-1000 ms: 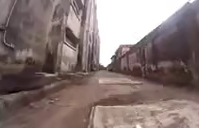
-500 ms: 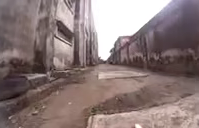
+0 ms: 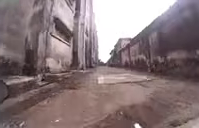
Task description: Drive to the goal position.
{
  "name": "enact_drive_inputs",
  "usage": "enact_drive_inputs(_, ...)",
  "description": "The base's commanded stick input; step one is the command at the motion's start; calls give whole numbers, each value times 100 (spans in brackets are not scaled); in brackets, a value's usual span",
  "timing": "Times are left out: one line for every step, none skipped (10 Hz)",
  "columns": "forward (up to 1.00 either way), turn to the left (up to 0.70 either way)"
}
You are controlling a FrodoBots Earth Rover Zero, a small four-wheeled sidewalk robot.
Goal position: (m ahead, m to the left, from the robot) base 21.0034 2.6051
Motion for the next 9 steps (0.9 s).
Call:
enact_drive_inputs(100,0)
enact_drive_inputs(100,0)
enact_drive_inputs(100,0)
enact_drive_inputs(100,0)
enact_drive_inputs(100,0)
enact_drive_inputs(100,0)
enact_drive_inputs(100,0)
enact_drive_inputs(100,0)
enact_drive_inputs(100,0)
